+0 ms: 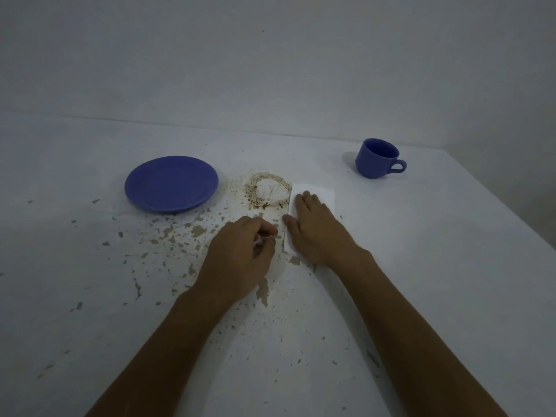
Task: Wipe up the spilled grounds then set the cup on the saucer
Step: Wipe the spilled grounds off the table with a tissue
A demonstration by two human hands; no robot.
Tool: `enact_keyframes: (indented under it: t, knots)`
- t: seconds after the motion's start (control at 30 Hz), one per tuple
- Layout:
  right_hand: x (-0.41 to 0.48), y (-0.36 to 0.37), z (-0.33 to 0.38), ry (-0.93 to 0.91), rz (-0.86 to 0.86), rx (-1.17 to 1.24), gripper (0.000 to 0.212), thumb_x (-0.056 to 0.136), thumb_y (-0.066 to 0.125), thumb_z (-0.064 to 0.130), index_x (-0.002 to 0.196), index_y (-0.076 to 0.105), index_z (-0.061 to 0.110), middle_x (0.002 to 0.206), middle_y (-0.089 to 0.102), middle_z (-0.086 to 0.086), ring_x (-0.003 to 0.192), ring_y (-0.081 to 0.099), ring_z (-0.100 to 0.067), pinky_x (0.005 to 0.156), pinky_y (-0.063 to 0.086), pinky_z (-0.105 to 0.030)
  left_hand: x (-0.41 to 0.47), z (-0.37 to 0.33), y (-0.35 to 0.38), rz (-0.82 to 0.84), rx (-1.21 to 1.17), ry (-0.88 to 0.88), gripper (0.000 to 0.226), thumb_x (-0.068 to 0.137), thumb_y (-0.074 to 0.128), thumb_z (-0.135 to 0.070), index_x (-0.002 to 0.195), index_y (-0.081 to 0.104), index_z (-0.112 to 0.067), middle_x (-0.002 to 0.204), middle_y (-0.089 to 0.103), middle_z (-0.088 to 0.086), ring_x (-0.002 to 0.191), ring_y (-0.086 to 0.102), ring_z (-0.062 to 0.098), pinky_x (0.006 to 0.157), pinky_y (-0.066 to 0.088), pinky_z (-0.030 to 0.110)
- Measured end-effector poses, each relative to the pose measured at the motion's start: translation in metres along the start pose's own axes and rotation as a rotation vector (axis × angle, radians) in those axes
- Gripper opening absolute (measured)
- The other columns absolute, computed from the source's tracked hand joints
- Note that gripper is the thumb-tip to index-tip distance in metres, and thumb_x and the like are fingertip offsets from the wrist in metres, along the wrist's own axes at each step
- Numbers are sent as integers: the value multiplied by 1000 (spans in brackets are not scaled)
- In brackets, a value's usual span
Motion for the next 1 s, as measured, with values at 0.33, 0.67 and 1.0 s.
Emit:
enact_keyframes:
  t: [0.33,0.67,1.0]
  knots:
    - [-13,-1,-1,-85,35,-59,52,103,24,35,151,17,16,161,15,-2,148,12,-19,118,10,-31,1,-3,-3,-36,36,106,17,90,53,-23,96,68,-19,91,68,-6,80,58,7,74,46,14]
    - [14,-4,12,-77,-49,50,47,103,26,25,148,27,9,158,23,-9,146,20,-22,118,16,-33,-1,6,-1,-53,220,5,22,87,56,-24,107,64,-19,112,63,1,103,56,19,89,48,41]
    - [11,-5,1,-61,-38,1,48,104,25,26,149,23,9,159,22,-8,147,20,-21,118,13,-30,-1,6,0,-20,223,-16,26,89,52,-28,111,62,-20,118,60,1,110,53,21,95,44,41]
Point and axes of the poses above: each hand's wrist, its own x-axis towards the middle knuckle, its own y-axis out of the palm, z = x × y, the point moved 8 cm from there along x, towards the middle knuckle
